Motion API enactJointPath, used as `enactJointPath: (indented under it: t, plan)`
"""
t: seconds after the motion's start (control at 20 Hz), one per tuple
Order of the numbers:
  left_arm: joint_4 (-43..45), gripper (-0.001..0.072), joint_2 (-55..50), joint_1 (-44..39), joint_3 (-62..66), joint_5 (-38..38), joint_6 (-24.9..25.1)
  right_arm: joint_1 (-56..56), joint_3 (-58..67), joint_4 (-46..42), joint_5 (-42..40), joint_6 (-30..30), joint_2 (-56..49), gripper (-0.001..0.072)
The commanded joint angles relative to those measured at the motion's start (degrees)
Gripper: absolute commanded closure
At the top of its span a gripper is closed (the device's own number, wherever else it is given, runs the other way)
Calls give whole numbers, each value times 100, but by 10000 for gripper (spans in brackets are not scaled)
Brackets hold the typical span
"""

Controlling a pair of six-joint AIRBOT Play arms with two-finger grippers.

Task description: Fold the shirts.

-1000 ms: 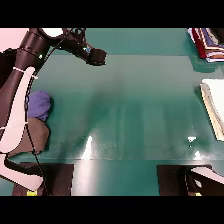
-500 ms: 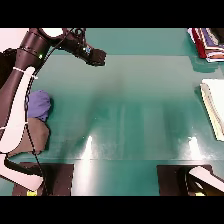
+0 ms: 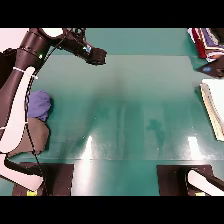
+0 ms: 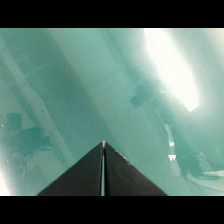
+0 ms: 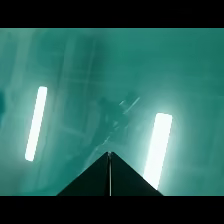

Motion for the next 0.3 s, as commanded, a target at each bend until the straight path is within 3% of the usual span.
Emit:
enactJointPath:
  t: [0.0, 0.25]
  plan:
    - [0, 683, 4, -4, 0, 22, -4, 789, 9, 20, -138, -63, 0, 696]
    - [-2, 683, 4, -4, 0, 22, -4, 866, 9, 37, -24, -61, 0, 696]
